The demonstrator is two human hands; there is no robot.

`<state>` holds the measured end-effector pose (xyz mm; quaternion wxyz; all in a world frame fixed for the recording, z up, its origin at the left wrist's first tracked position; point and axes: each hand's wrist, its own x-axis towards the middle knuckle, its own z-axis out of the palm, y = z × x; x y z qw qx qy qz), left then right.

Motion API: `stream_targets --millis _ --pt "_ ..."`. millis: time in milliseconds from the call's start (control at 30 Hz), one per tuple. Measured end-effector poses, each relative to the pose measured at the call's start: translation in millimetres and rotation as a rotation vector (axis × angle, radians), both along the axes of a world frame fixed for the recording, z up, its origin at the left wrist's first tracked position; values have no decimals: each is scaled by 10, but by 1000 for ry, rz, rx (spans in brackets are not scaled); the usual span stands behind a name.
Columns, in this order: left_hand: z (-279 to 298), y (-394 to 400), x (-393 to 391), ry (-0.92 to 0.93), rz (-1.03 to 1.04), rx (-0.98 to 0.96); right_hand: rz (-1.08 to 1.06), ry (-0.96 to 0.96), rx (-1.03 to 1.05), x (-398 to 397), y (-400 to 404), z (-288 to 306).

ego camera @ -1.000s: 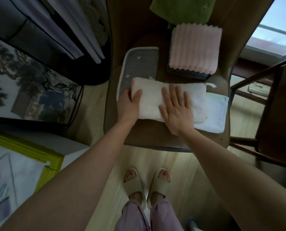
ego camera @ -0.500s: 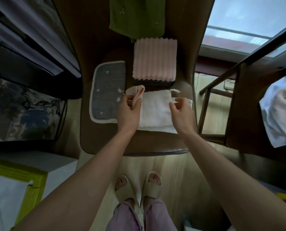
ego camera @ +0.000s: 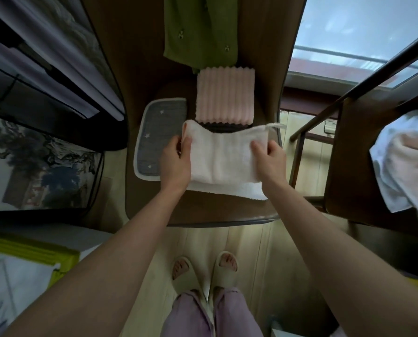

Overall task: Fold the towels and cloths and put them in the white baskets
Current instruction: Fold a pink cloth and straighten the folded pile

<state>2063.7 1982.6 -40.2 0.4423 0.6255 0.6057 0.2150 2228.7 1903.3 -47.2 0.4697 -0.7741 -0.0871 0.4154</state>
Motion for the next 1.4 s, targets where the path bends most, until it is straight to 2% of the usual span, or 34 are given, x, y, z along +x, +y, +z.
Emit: stream_targets --millis 167,333,533,667,833,967,1167,1233,1300,1333,1400 --pt "-174 45 -35 183 -32 24 -66 -72 -73 137 -274 -113" --pt "-422 128 -133 286 -52 9 3 -148 -119 146 -364 -340" --pt "-665 22 -297 274 -71 -2 48 -256 -175 92 -416 -481" --pt "-669 58 -254 247 -116 5 -2 -297 -184 131 -382 -487" --pt "-639 87 -137 308 -190 48 -50 -327 -211 209 -428 -513" --pt "-671 117 -87 315 -203 62 -16 -352 -198 291 -395 -514" --pt "-680 109 -51 437 -239 122 29 -368 -198 356 -373 -502" --pt "-654 79 -50 495 -237 136 55 -513 -207 324 -361 -475" --pt "-613 11 -63 570 -215 170 129 -811 -283 275 -372 -486" --pt "-584 -31 -76 596 -183 193 191 -937 -318 235 -376 -492" --pt "-514 -98 -72 601 -118 285 370 -1071 -300 143 -359 -517"
